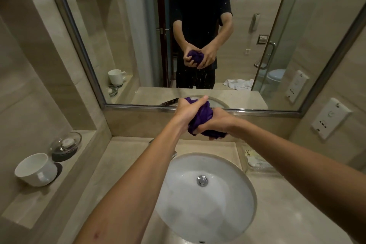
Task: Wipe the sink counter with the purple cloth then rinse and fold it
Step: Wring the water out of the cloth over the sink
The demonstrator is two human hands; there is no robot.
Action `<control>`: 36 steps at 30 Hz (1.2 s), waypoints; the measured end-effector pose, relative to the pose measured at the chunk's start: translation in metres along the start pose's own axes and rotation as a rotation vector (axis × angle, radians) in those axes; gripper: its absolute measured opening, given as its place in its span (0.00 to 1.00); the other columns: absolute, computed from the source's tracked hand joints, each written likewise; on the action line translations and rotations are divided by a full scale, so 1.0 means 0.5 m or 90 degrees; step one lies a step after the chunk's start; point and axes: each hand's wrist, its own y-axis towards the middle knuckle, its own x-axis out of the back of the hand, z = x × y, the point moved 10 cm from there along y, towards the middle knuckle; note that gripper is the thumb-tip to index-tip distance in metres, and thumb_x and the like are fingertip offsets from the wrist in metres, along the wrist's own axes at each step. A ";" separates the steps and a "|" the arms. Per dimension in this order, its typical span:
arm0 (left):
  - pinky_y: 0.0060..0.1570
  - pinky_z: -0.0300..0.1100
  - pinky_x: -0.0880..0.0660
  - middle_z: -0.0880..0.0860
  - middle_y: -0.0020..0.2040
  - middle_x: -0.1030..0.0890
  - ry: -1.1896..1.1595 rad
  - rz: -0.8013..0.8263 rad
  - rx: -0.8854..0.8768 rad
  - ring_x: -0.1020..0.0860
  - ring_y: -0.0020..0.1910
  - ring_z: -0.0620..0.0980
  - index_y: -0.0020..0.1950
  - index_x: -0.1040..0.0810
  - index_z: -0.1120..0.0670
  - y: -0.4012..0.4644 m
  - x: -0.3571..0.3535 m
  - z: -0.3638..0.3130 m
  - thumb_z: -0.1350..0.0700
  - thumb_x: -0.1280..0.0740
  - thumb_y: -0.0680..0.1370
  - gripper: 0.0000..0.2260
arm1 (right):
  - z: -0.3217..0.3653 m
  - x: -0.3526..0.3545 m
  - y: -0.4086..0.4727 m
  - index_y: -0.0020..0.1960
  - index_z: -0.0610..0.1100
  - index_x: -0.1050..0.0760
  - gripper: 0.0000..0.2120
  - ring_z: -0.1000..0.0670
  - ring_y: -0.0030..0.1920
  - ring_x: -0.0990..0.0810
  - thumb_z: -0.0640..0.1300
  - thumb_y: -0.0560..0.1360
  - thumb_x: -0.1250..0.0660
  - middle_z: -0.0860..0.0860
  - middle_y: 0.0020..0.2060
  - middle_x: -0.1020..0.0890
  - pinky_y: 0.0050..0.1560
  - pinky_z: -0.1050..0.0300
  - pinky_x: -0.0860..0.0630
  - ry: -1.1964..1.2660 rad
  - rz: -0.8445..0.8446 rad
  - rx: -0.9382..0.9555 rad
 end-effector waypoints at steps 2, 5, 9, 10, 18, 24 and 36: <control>0.47 0.47 0.19 0.55 0.47 0.17 -0.052 0.053 0.020 0.17 0.46 0.53 0.57 0.25 0.59 -0.009 -0.013 0.003 0.48 0.26 0.74 0.20 | -0.013 0.005 0.004 0.53 0.39 0.22 0.22 0.48 0.29 0.22 0.45 0.65 0.19 0.44 0.37 0.18 0.26 0.60 0.28 0.007 -0.030 -0.004; 0.50 0.46 0.23 0.56 0.46 0.18 -0.102 0.172 0.012 0.20 0.49 0.53 0.53 0.21 0.56 -0.015 -0.015 0.003 0.52 0.30 0.77 0.09 | -0.026 0.011 -0.006 0.50 0.40 0.22 0.17 0.48 0.29 0.25 0.45 0.67 0.22 0.44 0.37 0.19 0.28 0.60 0.30 0.078 0.016 -0.017; 0.60 0.51 0.21 0.54 0.63 0.19 -0.091 0.262 -0.067 0.20 0.62 0.56 0.66 0.21 0.48 -0.020 -0.007 -0.020 0.48 0.27 0.76 0.18 | -0.023 -0.021 -0.038 0.52 0.41 0.23 0.11 0.53 0.27 0.29 0.45 0.73 0.29 0.48 0.39 0.18 0.26 0.65 0.34 0.267 0.233 -0.061; 0.60 0.51 0.21 0.53 0.65 0.20 -0.117 0.282 -0.073 0.21 0.64 0.56 0.67 0.21 0.44 -0.024 -0.017 -0.027 0.48 0.26 0.75 0.20 | -0.019 -0.029 -0.041 0.52 0.41 0.24 0.13 0.54 0.26 0.29 0.46 0.72 0.28 0.48 0.38 0.18 0.25 0.66 0.34 0.294 0.262 -0.071; 0.41 0.45 0.22 0.52 0.31 0.20 -0.180 0.084 -0.079 0.21 0.36 0.52 0.35 0.21 0.55 -0.001 -0.024 -0.012 0.62 0.24 0.72 0.10 | -0.023 -0.025 -0.029 0.52 0.42 0.26 0.13 0.51 0.29 0.26 0.44 0.74 0.25 0.46 0.38 0.21 0.26 0.61 0.31 0.113 0.213 -0.054; 0.32 0.41 0.21 0.53 0.31 0.22 -0.175 -0.083 -0.026 0.22 0.30 0.50 0.40 0.23 0.58 -0.002 -0.012 0.042 0.66 0.25 0.69 0.08 | -0.040 -0.018 0.006 0.40 0.40 0.25 0.11 0.48 0.25 0.27 0.39 0.67 0.23 0.45 0.28 0.22 0.26 0.59 0.30 -0.053 0.005 -0.011; 0.35 0.44 0.22 0.48 0.26 0.25 -0.052 -0.125 -0.066 0.23 0.32 0.51 0.35 0.25 0.55 -0.021 0.020 0.034 0.59 0.26 0.69 0.08 | -0.029 -0.047 -0.014 0.46 0.39 0.21 0.15 0.49 0.31 0.23 0.44 0.68 0.20 0.45 0.32 0.20 0.29 0.57 0.30 -0.014 0.045 0.044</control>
